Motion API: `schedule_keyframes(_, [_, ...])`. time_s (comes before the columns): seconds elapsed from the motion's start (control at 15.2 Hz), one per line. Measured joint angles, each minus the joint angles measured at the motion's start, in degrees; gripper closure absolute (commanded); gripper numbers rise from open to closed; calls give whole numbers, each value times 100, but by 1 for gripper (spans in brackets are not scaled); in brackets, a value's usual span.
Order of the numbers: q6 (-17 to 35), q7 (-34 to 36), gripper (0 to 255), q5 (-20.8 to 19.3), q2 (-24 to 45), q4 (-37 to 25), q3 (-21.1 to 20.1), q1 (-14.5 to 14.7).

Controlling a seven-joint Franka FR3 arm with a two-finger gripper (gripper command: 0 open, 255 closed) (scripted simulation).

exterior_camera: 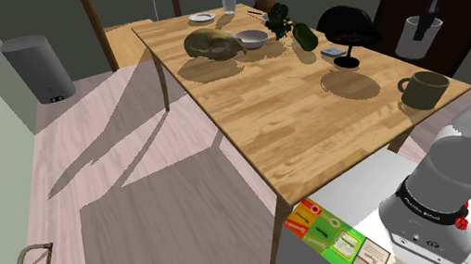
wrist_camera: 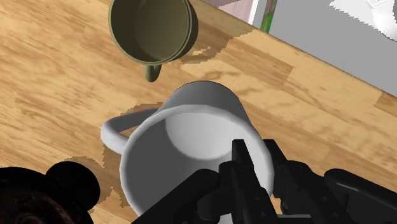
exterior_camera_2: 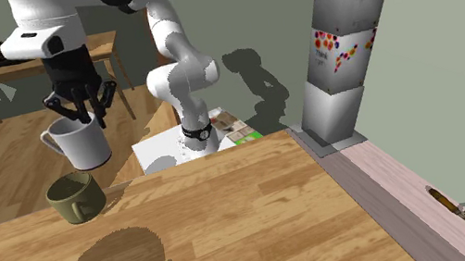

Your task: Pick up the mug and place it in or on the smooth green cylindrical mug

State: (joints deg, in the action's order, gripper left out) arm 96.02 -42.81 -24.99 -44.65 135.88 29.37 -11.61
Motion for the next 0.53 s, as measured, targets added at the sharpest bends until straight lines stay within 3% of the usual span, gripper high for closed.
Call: schedule_keyframes(0.53, [37,-1146,255,-431,389,-773,1062,-99])
